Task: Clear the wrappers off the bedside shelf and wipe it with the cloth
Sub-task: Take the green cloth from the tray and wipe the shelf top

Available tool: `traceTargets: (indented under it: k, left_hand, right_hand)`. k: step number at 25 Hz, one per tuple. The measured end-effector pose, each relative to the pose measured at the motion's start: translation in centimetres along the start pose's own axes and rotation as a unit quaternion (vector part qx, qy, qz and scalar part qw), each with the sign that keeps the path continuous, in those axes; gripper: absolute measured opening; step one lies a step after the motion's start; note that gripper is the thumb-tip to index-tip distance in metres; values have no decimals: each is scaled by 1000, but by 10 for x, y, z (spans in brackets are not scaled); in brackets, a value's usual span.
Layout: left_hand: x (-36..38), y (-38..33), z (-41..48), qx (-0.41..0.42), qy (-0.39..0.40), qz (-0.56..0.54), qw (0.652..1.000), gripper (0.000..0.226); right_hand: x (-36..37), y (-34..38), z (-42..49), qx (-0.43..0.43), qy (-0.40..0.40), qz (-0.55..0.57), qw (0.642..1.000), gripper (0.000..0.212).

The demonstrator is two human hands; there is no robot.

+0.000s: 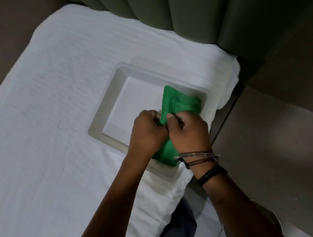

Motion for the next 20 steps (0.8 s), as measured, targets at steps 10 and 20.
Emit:
traceTargets:
  k: [10, 20]
  left_hand:
    - [70, -162, -197, 320, 46, 30, 946, 27]
    - [296, -157, -339, 116, 152, -179, 965, 40]
  right_hand:
    - [-210, -56, -87, 304, -110, 537, 779, 20]
    - [-426, -291, -187, 325, -281, 325, 843, 5]
Point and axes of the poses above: each hand's wrist, its own z-axis towards the middle knuckle, its own x-axis out of the palm, y = z × x, the point moved 1 cm from there along z, towards the middle knuckle, and after that the axes turned 8 degrees about z, right-handed, at the moved point
